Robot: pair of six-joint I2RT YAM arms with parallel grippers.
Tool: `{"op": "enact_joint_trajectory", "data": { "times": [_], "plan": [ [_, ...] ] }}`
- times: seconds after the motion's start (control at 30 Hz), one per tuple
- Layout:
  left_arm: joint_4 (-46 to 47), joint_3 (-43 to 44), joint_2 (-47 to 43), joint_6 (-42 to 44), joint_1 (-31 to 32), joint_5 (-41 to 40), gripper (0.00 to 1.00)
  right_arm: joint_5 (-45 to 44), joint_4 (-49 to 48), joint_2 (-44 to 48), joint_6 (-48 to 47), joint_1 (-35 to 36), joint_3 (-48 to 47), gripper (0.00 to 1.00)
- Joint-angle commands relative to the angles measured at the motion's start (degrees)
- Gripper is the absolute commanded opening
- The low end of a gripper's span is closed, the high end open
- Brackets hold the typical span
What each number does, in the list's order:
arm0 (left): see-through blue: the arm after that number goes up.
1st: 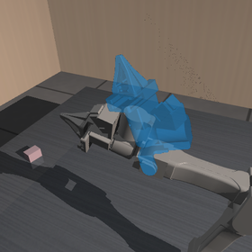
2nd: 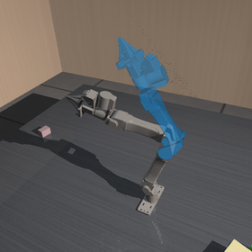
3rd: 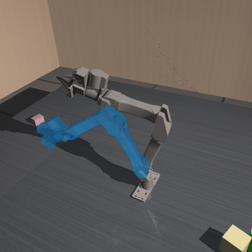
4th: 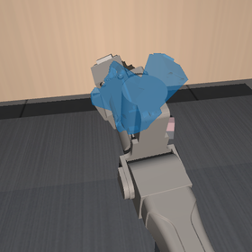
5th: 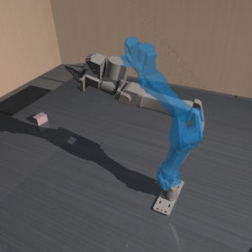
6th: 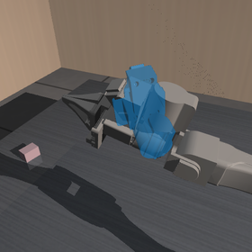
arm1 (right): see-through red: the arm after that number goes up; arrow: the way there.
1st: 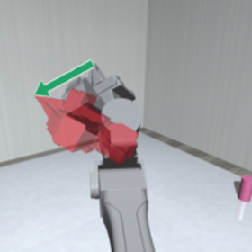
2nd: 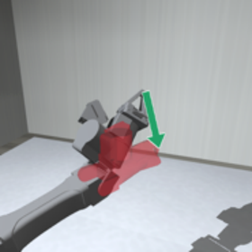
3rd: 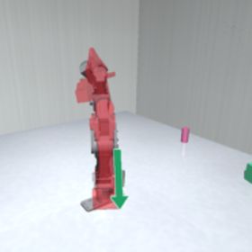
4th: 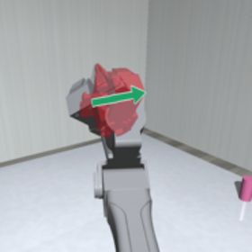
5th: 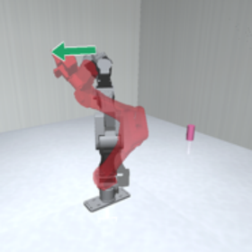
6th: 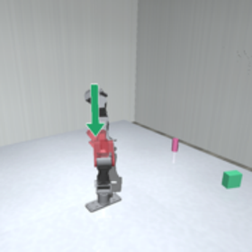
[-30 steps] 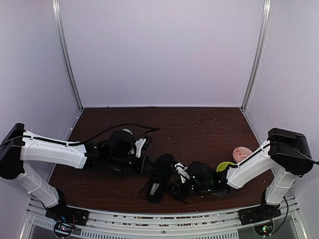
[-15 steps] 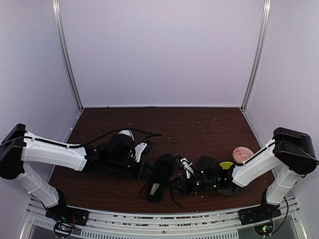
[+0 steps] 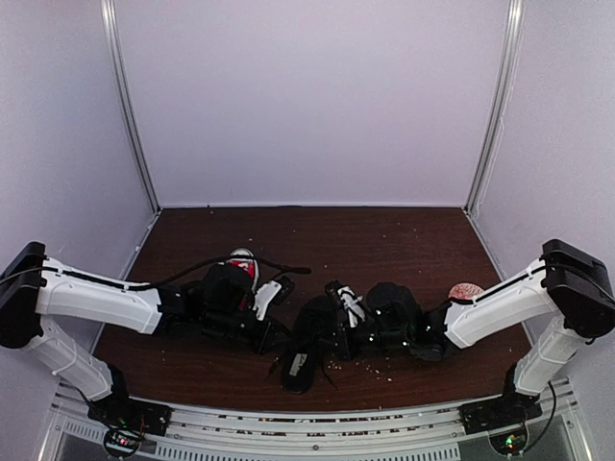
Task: Tie the shoes
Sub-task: Pick up the item from the center of the board, then cross the half-tied shoelace into a loop with the shoelace.
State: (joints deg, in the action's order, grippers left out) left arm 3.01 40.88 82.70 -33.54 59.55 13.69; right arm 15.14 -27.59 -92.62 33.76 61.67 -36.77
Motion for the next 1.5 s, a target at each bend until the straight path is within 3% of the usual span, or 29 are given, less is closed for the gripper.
{"op": "enact_joint_trajectory", "data": {
  "times": [0.0,0.3,0.67,0.87,1.07,1.37,1.47],
  "plan": [
    [1.3,-1.6,-2.0,3.7,-0.4,-0.6,0.0,-1.2,4.2,1.1,-1.6,-0.1,-1.9,0.0],
    [0.9,-4.5,-3.5,5.9,-0.4,-3.6,0.01,-1.8,7.3,2.3,-2.2,-0.1,-2.3,0.0],
    [-6.9,-5.5,-15.7,-1.4,-0.5,-15.7,0.41,0.0,7.1,1.9,-3.5,0.1,-1.8,0.0],
    [-10.7,-1.3,-17.0,-5.0,-0.6,-15.5,0.62,0.7,7.2,0.9,-3.8,0.4,-3.1,0.0],
    [-8.9,4.0,-7.1,-8.1,-0.6,-10.5,0.62,0.5,6.7,0.7,-3.4,0.9,-3.2,0.0],
    [-3.0,4.6,1.4,-9.5,0.5,-4.3,0.66,-0.5,7.4,0.8,-3.2,1.0,-4.1,0.0],
    [-1.0,2.9,1.6,-10.4,1.3,-3.5,0.56,-0.5,8.1,0.5,-3.2,1.1,-5.1,0.0]
  ]
}}
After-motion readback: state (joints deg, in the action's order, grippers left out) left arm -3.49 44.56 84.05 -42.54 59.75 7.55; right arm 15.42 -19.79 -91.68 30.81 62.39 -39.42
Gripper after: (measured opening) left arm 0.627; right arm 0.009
